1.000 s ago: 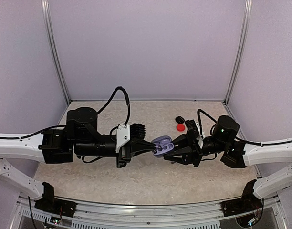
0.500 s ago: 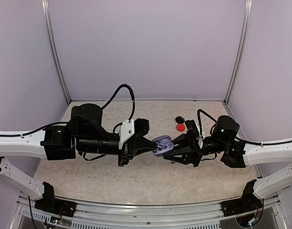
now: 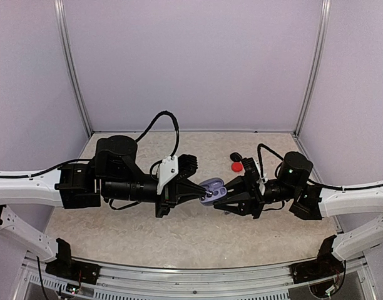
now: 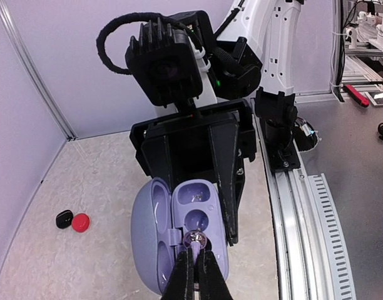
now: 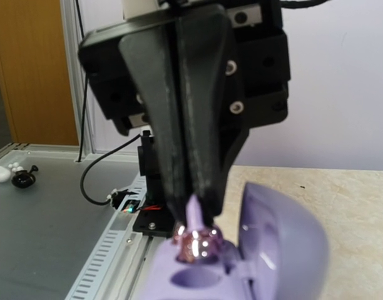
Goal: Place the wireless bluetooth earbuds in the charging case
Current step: Adjust the left earbud in the left side groove of the charging case.
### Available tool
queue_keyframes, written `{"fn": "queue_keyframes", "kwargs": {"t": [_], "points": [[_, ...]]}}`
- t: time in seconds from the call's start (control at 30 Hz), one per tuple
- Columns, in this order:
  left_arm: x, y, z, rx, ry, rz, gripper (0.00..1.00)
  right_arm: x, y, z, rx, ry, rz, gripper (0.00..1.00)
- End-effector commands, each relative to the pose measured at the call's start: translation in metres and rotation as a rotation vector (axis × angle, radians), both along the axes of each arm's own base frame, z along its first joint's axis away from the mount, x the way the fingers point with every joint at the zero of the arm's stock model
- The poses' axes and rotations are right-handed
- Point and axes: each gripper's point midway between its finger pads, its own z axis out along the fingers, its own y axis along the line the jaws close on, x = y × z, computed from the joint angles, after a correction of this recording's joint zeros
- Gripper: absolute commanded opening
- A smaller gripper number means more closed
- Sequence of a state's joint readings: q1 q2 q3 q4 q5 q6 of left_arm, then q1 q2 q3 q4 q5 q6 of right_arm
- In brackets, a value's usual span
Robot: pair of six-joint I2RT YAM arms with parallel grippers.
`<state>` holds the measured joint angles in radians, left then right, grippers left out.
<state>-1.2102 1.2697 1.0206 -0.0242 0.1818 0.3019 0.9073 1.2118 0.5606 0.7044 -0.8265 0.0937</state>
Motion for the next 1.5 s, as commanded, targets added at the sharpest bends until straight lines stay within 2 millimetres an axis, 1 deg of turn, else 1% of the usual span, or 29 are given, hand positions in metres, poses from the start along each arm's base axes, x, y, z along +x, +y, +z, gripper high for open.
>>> {"fn": "queue_keyframes", "kwargs": {"t": [0.0, 0.2, 0.37, 0.97, 1.47], "points": [[0.012, 0.007, -0.001, 0.015, 0.012, 0.049, 0.00, -0.011, -0.003, 0.025, 0.075, -0.069, 0.034, 0.01], [0.011, 0.010, -0.003, 0.020, 0.009, 0.048, 0.00, -0.012, -0.004, 0.027, 0.083, -0.073, 0.032, 0.01], [0.007, 0.011, -0.005, 0.033, 0.004, 0.028, 0.00, -0.010, -0.006, 0.029, 0.094, -0.073, 0.019, 0.01], [0.003, 0.012, -0.020, 0.104, 0.016, -0.008, 0.00, -0.010, -0.008, 0.030, 0.108, -0.077, 0.004, 0.01], [0.000, 0.001, -0.052, 0.241, 0.078, -0.050, 0.00, -0.011, -0.005, 0.030, 0.090, -0.088, 0.026, 0.01]]}}
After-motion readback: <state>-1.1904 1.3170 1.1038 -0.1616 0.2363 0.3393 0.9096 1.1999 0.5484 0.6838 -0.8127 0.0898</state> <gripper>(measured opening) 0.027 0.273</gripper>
